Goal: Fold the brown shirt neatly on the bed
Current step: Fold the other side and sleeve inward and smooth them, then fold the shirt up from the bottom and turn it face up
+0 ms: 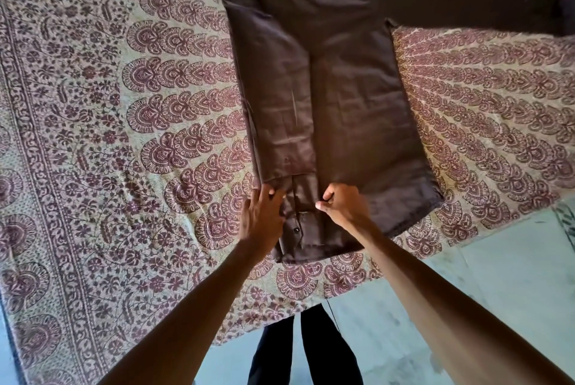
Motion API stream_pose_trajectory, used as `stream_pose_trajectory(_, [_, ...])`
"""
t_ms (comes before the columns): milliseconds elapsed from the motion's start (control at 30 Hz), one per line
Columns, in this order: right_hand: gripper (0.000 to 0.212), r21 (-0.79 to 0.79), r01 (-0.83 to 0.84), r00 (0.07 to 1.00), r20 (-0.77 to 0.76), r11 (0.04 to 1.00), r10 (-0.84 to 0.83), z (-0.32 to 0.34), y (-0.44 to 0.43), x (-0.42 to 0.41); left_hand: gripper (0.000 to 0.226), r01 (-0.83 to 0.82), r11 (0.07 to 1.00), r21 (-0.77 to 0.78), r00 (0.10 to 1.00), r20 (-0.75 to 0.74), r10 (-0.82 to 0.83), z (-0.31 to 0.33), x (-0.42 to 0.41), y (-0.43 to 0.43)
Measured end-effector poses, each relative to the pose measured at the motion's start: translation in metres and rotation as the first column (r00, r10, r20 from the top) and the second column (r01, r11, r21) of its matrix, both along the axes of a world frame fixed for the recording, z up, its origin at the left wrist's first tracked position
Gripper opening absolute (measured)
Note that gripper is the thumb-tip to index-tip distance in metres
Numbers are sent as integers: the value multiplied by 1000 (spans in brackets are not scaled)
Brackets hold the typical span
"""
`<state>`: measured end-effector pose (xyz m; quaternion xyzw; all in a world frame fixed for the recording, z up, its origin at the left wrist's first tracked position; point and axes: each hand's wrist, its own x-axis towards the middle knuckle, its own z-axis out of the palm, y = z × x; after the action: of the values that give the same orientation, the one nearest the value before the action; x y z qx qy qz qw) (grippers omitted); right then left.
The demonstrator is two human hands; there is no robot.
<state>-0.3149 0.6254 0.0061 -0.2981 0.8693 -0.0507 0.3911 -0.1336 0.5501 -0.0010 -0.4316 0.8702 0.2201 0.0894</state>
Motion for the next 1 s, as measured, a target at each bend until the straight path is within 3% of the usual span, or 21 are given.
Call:
stream_pose_trajectory(100, [23, 35, -69, 996, 64, 997, 67, -1, 6, 1, 58, -4, 1000, 25, 991, 131, 1, 4, -5, -2])
stream_pose_trajectory(267, [20, 1, -4, 998, 61, 1000, 4, 3, 12, -6, 42, 15, 1000, 17, 969, 245, -19, 20, -18, -3])
stream_pose_trajectory(500, [11, -141, 200, 979, -17, 970, -204, 19, 6, -76, 35, -58, 984, 171, 998, -19, 63, 32, -66, -43])
stream_pose_trajectory(733, [22, -240, 276, 943, -122, 931, -311, 22, -30, -190, 25, -18, 933, 360, 976, -195, 94, 25, -175, -104])
stream_pose_trajectory(900, [34, -301, 233, 956, -104, 925, -275, 6, -90, -277, 37, 33, 956, 293, 947, -316, 64, -14, -280, -181])
stream_pose_trajectory(1000, [35, -331, 178, 974, -78, 927, -215, -1, -138, -313, 35, 30, 973, 227, 954, -296, 40, -22, -338, -230])
